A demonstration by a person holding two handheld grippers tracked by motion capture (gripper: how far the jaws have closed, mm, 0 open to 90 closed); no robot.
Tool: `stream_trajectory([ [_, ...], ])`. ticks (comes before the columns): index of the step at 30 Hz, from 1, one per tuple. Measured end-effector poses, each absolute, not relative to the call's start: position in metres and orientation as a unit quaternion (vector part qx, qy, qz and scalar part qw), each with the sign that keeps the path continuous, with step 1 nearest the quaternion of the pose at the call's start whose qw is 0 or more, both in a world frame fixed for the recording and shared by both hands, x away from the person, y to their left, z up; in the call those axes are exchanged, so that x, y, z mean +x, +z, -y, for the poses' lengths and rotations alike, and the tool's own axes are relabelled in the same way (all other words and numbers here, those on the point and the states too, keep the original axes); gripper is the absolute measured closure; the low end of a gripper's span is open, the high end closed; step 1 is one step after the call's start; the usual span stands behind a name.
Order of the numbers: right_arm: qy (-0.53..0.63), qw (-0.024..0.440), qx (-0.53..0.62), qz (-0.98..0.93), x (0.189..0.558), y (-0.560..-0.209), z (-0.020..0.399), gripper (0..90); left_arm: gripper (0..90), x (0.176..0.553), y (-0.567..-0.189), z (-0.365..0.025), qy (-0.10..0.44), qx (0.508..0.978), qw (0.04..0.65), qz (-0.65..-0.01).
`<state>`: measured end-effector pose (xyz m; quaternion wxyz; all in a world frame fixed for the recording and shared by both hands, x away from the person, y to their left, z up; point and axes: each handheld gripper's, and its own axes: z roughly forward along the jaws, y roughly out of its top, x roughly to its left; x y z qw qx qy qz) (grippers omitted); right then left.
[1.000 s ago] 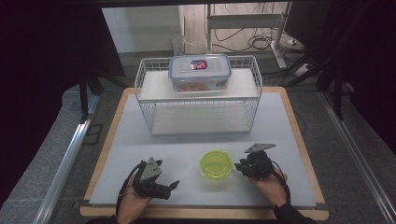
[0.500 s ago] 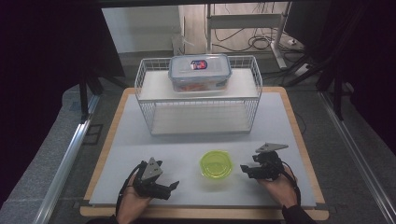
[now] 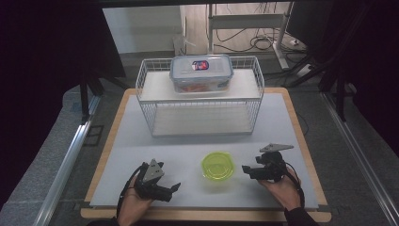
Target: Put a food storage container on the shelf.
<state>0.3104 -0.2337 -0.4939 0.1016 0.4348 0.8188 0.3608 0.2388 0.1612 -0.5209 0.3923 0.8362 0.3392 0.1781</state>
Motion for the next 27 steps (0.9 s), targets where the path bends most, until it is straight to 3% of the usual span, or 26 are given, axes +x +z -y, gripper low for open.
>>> stream_trajectory([
  [3, 0.368, 0.096, 0.436, -0.816, 0.309, -0.490, 0.233, 31.0, 5.4, 0.239, -0.521, -0.161, 0.179, 0.836, 0.393, -0.339],
  [11, 0.417, 0.052, 0.446, -0.790, 0.301, -0.481, 0.232, 50.8, 5.4, 0.239, -0.521, -0.160, 0.180, 0.836, 0.393, -0.338],
  [27, 0.461, -0.088, 0.488, -0.735, 0.317, -0.498, 0.209, 60.9, 5.4, 0.238, -0.521, -0.159, 0.180, 0.838, 0.393, -0.334],
])
